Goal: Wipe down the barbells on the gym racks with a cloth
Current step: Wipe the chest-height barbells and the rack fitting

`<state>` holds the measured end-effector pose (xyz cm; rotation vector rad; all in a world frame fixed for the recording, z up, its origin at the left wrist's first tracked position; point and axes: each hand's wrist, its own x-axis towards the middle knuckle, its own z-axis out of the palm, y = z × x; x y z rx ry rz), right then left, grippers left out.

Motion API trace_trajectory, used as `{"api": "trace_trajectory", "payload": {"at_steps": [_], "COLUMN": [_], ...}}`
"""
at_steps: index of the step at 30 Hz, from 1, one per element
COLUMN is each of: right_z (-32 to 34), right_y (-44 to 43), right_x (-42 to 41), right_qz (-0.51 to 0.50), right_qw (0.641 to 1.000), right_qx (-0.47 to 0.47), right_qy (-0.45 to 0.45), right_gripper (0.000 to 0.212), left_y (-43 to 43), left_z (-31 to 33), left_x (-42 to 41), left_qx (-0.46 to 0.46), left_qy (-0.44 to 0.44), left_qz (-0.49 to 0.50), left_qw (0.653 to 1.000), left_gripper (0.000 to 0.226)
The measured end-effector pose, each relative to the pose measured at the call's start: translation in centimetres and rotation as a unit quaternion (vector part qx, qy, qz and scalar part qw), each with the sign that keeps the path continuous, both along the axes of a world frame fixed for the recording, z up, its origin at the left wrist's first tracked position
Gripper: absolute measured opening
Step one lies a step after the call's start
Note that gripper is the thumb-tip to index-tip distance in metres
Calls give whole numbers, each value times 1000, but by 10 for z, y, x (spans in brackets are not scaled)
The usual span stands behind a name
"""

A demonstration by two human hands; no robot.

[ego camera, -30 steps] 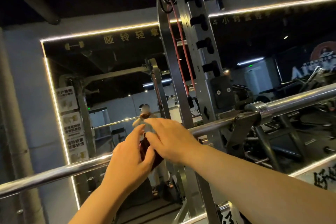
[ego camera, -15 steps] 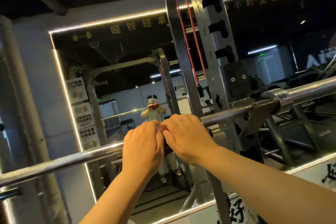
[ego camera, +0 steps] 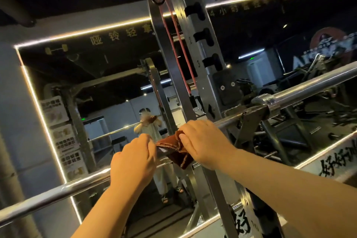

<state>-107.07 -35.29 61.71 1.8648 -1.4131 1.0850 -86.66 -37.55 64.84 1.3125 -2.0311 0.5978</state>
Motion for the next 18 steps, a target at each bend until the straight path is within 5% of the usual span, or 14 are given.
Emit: {"api": "trace_trajectory", "payload": {"at_steps": [3, 9, 18], "right_z": [-7, 2, -6], "right_y": [-2, 2, -2], "right_x": [33, 1, 14], "right_qz": [-24, 1, -42], "right_qw": [998, 996, 996], "right_qx": [4, 59, 21], "right_qy": [-53, 67, -77], "right_gripper": [40, 43, 41], "left_y": [2, 6, 5], "left_z": [-2, -6, -11], "left_x": [-6, -4, -8], "left_qx": [-23, -69, -87], "left_qy": [-32, -128, -137], "left_qz": [64, 92, 76], "left_qw": [997, 985, 984], "left_gripper": [22, 17, 20]}}
